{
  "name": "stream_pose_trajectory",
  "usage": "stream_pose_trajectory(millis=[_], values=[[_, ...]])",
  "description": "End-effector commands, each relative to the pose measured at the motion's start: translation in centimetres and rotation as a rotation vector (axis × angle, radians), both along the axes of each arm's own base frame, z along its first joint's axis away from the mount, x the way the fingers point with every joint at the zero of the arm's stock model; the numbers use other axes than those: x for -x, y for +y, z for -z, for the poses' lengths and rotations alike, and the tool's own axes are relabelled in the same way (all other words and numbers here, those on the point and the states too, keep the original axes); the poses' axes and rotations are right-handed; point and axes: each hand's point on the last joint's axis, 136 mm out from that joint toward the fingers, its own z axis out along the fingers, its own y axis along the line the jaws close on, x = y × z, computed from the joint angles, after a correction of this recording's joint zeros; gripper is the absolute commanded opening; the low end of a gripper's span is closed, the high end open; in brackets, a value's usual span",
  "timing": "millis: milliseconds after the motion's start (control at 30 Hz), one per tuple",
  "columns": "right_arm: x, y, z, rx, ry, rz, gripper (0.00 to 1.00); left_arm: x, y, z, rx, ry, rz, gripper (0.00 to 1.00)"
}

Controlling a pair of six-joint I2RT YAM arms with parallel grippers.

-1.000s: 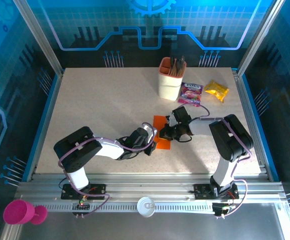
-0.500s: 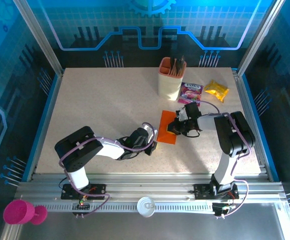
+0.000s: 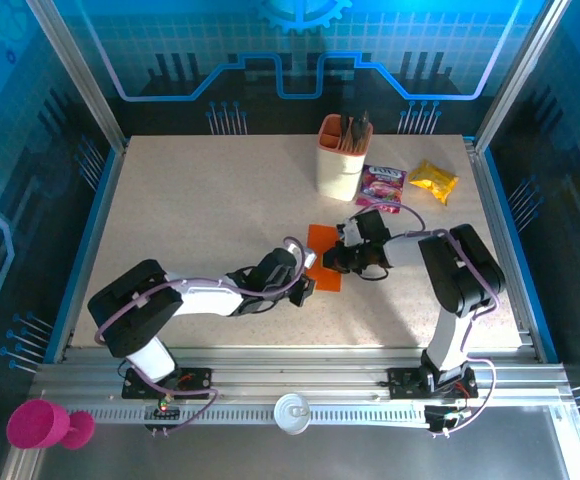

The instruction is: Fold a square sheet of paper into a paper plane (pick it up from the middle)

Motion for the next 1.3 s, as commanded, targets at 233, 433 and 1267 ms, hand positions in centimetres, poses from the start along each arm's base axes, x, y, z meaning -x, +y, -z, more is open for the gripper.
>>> stream_pose_trajectory(millis=[233, 433, 1267], values=[[5.6, -1.0, 4.6, 0.158, 0.176, -0.014, 0.0, 0.6, -0.4, 3.7, -0.073, 0.057, 0.062, 0.0], [4.6, -0.7, 3.4, 0.134, 0.157, -0.021, 0.0, 1.6, 1.7, 6.6, -0.11, 0.1, 0.026, 0.0], [-0.5, -5.7, 0.9, 0.071, 0.112, 0.132, 0.44, 3.0, 3.3, 9.4, -0.103, 0.171, -0.006, 0.0]])
